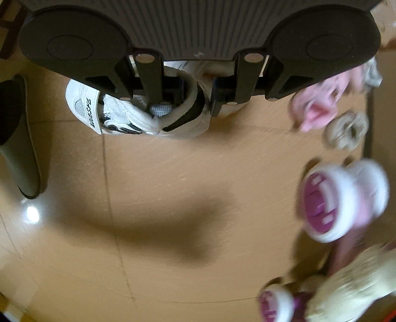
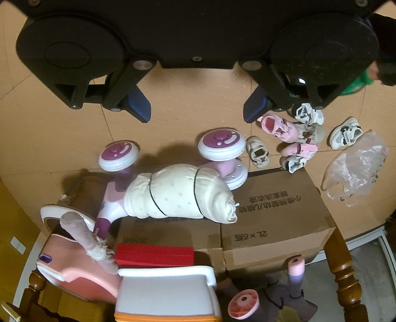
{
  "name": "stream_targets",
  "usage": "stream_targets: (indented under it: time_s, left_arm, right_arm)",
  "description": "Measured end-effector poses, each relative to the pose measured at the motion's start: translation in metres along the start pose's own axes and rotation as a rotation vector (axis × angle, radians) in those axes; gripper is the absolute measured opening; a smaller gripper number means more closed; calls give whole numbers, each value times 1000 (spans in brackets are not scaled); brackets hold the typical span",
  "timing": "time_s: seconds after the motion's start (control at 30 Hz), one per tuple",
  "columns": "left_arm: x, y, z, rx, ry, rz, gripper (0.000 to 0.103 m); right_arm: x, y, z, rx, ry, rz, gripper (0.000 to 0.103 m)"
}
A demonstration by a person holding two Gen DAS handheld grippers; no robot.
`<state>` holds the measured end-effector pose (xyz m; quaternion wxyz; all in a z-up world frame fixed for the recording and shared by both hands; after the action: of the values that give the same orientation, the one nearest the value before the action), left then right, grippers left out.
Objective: Organize scattered shoes
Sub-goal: 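Carry the black-striped sneaker with the left tool toward the paired shoes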
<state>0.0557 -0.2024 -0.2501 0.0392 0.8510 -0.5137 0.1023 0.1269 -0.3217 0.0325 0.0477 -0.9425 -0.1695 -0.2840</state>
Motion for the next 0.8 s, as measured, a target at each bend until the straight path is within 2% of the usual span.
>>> stream_targets:
  time_s: [0.23, 0.33, 0.5, 0.7, 0.77, 0.8]
  left_arm:
    - [45, 10, 31, -9, 15, 91, 19]
    - [72, 15, 50, 11, 24, 212, 19]
    - [86, 15, 76, -4, -3, 307, 19]
    - [86, 11, 100, 2, -32, 352, 19]
    - [86, 6, 104, -11, -38, 282, 26]
    - [84, 5, 103, -5, -43, 280, 30]
  right_arm:
    - [-4, 15, 1, -52, 8, 29, 83]
    - [-5, 24, 2, -67, 9, 53, 83]
    - [-7, 33, 10, -75, -2, 80, 83]
    - [-9, 36, 18, -84, -22, 82, 83]
    - [-7, 35, 18, -83, -20, 81, 83]
    - [-5, 33, 17, -80, -16, 80, 83]
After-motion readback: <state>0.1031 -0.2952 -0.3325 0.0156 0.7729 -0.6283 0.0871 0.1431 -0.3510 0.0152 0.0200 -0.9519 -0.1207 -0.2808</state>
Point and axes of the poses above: each gripper's, at about its wrist camera, not at the fingertips, and z roughly the way its jaws point, y to its right, x to its top, the point moved 8 cm from there along z, roughly the way its jaws point, and after that the axes turned 1 degree about -y, right-handed, at the moved point
